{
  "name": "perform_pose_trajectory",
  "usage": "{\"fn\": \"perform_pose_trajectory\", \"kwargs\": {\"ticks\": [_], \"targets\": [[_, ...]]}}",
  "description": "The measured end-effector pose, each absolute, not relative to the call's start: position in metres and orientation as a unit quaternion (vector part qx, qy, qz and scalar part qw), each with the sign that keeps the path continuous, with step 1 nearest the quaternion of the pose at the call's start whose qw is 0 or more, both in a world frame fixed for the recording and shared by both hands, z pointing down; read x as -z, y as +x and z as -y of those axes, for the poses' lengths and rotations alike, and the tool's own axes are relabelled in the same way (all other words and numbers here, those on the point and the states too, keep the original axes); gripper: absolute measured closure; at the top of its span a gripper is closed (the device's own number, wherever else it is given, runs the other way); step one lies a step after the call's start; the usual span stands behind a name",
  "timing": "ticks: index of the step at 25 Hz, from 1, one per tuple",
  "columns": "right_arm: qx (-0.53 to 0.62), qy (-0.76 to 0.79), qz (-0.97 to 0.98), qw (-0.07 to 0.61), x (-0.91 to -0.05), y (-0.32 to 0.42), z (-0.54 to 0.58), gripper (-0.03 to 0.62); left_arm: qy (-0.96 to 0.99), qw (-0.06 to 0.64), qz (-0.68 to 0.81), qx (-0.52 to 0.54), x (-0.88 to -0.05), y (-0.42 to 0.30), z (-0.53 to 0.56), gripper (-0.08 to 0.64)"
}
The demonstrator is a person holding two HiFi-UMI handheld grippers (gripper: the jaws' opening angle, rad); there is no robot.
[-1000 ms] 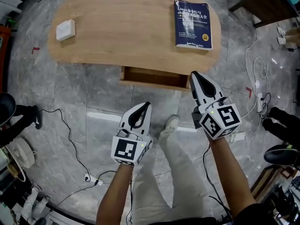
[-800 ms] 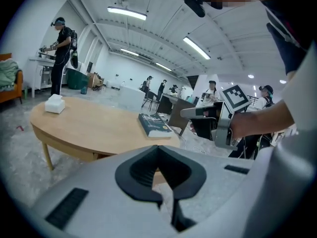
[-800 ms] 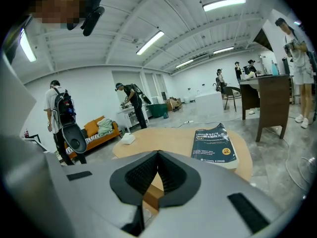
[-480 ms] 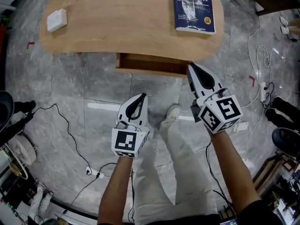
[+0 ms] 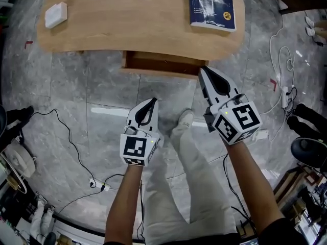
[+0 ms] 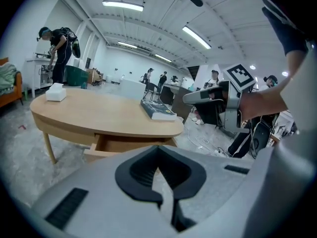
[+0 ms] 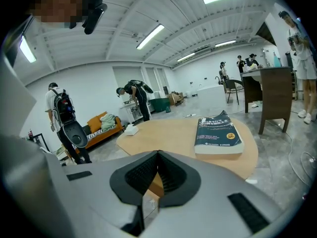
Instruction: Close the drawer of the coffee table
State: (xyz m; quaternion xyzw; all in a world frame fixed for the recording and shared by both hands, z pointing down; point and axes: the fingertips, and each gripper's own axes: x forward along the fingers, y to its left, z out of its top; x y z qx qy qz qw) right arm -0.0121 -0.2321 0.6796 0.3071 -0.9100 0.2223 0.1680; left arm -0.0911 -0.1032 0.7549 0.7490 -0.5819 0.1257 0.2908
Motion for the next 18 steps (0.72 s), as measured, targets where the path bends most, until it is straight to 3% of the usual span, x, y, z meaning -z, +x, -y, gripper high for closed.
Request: {"fn": "perform_pose_trajectory", "kwargs": {"ticks": [18], "targets": [[-0.229,0.289,0.912,0.18,-0.714,-0.024,0.228,0.581,0.727,0.324,0.593,-0.121,-0.812,-0.087,0.102,0.557]]}}
